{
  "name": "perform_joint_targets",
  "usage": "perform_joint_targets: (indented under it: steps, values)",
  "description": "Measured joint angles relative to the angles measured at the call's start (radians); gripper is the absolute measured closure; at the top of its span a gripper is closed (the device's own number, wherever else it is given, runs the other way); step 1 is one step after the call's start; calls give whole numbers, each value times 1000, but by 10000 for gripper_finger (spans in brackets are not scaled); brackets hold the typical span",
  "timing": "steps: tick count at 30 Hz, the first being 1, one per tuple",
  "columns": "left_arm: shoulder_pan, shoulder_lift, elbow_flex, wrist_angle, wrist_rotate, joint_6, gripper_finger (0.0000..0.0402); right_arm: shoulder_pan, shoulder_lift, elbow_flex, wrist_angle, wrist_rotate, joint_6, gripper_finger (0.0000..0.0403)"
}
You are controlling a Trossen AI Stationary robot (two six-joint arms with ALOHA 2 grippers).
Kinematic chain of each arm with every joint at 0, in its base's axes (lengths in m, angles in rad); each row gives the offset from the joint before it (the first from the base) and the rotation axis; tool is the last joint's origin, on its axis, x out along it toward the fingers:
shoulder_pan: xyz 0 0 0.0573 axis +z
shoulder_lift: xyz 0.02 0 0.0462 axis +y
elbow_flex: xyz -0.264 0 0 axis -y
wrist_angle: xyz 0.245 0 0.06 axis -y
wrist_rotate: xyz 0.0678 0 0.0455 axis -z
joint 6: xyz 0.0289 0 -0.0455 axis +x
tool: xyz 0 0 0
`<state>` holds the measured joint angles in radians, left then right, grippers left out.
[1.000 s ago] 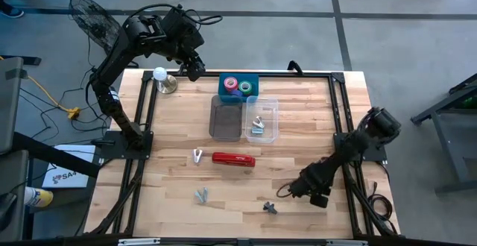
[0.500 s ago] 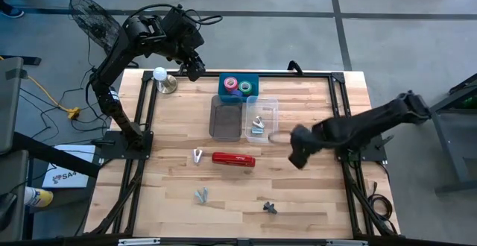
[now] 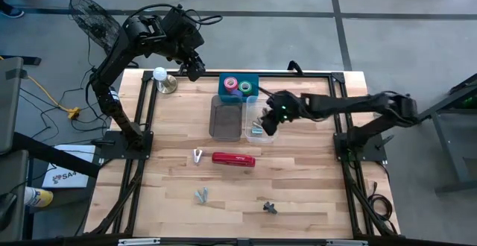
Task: Pick and place Stapler, Stapler remover, tape
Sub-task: Put the gray staple remover into the transparent bin, then put the purple staple remover into the transparent bin
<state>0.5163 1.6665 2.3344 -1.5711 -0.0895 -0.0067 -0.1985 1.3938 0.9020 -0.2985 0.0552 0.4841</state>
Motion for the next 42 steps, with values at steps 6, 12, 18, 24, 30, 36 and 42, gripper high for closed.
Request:
perform_joint_targets:
  steps: [6,12,18,24,30,36,42]
  values:
    - [0,0,0,0,0,-2,182,-69,164,-2,85,-101,-22,313]
    - [0,0,0,0,0,-17,182,-96,254,-2,138,-114,71,313]
    - [0,0,0,0,-1,-17,182,-103,276,-2,170,-113,120,313]
    - [0,0,0,0,-1,-17,182,-103,276,-2,180,-115,118,224]
    - [0,0,0,0,-1,-17,182,-104,260,-1,175,-135,83,174]
    - [0,0,0,0,-1,-17,182,-126,206,0,168,-194,66,173]
    - [0,0,0,0,0,-18,182,-158,126,0,132,-193,35,171]
